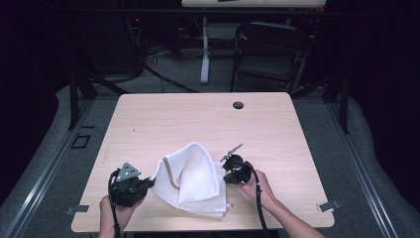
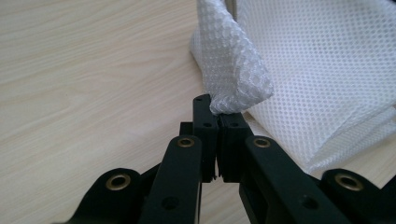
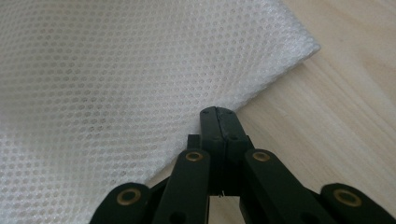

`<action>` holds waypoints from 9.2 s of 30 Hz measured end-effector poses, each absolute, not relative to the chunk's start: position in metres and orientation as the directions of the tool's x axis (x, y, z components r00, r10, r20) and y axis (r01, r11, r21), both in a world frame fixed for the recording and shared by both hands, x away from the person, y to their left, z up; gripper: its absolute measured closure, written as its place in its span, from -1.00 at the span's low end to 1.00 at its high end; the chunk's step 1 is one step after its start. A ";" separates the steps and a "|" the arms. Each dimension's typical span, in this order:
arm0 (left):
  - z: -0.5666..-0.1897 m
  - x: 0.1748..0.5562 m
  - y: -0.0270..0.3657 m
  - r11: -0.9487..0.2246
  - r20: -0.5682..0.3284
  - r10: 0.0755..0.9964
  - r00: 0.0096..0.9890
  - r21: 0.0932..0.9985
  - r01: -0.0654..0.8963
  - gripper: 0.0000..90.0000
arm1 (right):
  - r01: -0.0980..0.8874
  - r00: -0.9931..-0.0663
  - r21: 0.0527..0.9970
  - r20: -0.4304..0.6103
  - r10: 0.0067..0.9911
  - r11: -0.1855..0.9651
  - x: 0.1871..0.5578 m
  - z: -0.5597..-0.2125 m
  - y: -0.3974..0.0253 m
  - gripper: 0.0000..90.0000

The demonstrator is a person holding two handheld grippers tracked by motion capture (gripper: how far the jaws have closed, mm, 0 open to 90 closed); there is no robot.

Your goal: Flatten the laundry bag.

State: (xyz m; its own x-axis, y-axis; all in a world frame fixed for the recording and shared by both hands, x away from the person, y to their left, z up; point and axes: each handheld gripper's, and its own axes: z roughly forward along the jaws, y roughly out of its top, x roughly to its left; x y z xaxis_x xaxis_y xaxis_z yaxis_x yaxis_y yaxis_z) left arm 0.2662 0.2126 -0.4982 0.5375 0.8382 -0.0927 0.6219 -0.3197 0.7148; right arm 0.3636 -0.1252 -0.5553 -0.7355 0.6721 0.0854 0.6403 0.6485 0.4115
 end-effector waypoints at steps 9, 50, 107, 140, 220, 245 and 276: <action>-0.499 0.266 0.217 -0.314 -0.098 0.846 0.524 0.703 0.638 0.96 | 0.632 -0.738 0.416 0.069 0.671 0.653 0.362 -0.555 -0.124 1.00; -0.523 0.278 0.192 -0.395 -0.120 0.817 0.564 0.597 0.698 0.95 | 0.611 -0.765 0.383 0.062 0.640 0.693 0.354 -0.552 -0.128 1.00; -0.512 0.315 0.166 -0.458 -0.163 0.712 0.683 0.630 0.628 -0.82 | 0.433 -0.889 0.370 0.023 0.458 0.822 0.300 -0.543 -0.118 0.13; -0.517 0.298 0.161 -0.503 -0.153 0.659 0.737 0.638 0.583 -0.83 | 0.482 -0.847 0.471 0.034 0.530 0.739 0.308 -0.517 -0.134 0.97; -0.498 0.297 0.155 -0.481 -0.055 0.694 0.718 0.706 0.519 0.97 | 0.495 -0.791 0.559 -0.027 0.611 0.665 0.309 -0.484 -0.168 0.16; -0.482 0.289 0.145 -0.512 -0.048 0.671 0.740 0.692 0.509 0.97 | 0.505 -0.767 0.588 -0.029 0.640 0.632 0.308 -0.471 -0.181 0.93; -0.437 0.359 0.142 -0.418 -0.101 0.747 0.657 0.697 0.583 0.97 | 0.546 -0.727 0.639 0.042 0.685 0.541 0.292 -0.463 -0.212 0.38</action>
State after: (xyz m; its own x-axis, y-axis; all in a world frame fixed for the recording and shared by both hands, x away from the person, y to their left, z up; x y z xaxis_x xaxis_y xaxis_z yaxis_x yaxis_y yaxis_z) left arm 0.3590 0.1424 -0.4372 0.6567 0.7473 -0.1015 0.5830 -0.4177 0.6968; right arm 0.2918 -0.2123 -0.4632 -0.7272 0.6851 0.0416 0.5464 0.5411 0.6393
